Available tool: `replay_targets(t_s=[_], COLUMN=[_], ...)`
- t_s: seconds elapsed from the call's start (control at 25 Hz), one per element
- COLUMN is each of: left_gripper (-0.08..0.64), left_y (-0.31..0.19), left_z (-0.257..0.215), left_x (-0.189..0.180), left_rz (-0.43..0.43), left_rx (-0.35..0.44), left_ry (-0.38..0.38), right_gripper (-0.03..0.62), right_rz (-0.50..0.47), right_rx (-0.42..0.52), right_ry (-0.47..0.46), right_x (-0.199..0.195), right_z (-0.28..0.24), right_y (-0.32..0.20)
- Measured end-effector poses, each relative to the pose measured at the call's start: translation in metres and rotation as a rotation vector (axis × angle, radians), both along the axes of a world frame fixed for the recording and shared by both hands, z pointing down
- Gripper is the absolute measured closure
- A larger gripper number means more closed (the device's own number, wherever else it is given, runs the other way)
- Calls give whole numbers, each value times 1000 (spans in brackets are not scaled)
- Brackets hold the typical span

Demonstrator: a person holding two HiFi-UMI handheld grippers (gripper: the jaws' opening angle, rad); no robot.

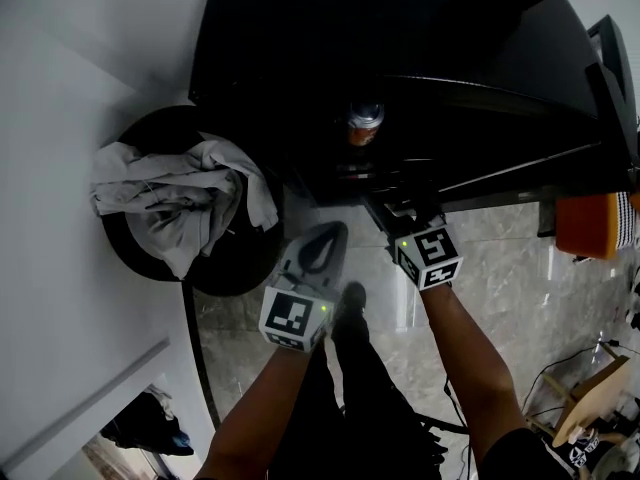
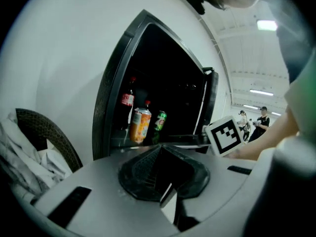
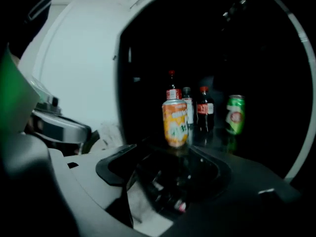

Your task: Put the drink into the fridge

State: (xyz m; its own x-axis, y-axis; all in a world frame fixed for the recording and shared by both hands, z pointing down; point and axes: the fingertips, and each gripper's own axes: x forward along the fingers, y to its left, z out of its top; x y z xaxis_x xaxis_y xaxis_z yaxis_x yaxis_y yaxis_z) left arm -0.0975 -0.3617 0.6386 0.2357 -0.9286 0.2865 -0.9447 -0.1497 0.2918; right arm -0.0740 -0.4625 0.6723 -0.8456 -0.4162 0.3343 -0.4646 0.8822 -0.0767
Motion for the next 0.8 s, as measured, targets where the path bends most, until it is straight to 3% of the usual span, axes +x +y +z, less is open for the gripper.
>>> replay_targets(t_s=[0.2, 0.24, 0.28, 0.32, 0.4, 0.48, 0.56, 0.64, 0.72, 0.8], left_gripper=[549, 549, 549, 549, 549, 549, 549, 549, 549, 549], left_y=[111, 137, 160, 179, 206, 219, 222, 218, 214, 214], left_z=[24, 20, 13, 3, -17, -40, -64, -86, -107, -134], left_x=[59, 74, 89, 103, 125, 141, 151, 155, 155, 155], left_rz=[236, 288, 341, 390, 441, 455, 502, 602, 717, 785], left_rx=[-167, -200, -227, -245, -262, -256, -230, -199, -169, -124], left_ry=[76, 95, 105, 107, 128, 189, 201, 140, 54, 20], right_gripper=[286, 319, 498, 565, 565, 566, 568, 569, 569, 569], right_rz=[-148, -168, -184, -208, -300, -382, -412, -396, -371, -356], right_rx=[-263, -334, -409, -482, -573, -559, -499, -482, -522, -522], right_ry=[26, 40, 39, 13, -89, -179, -235, -322, -494, -631], right_x=[91, 106, 117, 122, 118, 108, 99, 96, 100, 110], right_z=[-1, -6, -15, -29, -69, -116, -156, -192, -229, -263], right_y=[133, 160, 185, 206, 240, 264, 276, 279, 277, 279])
